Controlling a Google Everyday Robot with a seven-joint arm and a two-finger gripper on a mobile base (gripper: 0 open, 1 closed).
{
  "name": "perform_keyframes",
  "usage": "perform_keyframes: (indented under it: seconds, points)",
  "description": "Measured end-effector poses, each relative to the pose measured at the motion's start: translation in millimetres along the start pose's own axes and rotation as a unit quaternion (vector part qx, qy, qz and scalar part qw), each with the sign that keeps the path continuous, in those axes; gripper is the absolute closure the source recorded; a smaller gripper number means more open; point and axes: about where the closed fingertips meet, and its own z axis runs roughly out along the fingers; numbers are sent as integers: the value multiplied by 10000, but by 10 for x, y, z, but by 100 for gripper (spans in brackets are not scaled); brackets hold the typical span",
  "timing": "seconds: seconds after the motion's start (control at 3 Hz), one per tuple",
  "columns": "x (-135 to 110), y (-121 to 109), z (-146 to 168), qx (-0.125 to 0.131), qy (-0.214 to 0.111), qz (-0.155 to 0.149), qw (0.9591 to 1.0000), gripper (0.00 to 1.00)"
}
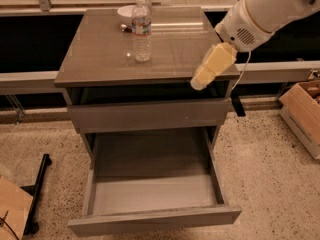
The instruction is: Place water bottle into middle drawer
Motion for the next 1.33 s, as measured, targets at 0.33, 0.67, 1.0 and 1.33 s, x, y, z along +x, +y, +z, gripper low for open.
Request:
perform_keyframes:
  seconds: [0.33,0.67,1.0,1.33]
  points:
    - [-346,-357,310,158,-512,126,9985,0]
    - [-665,-649,645,133,-928,142,9955,0]
    - [-904,-907,917,69,-1246,140,9921,0]
    - [-1125,-1145,1230,-75,-1601,248,9868,0]
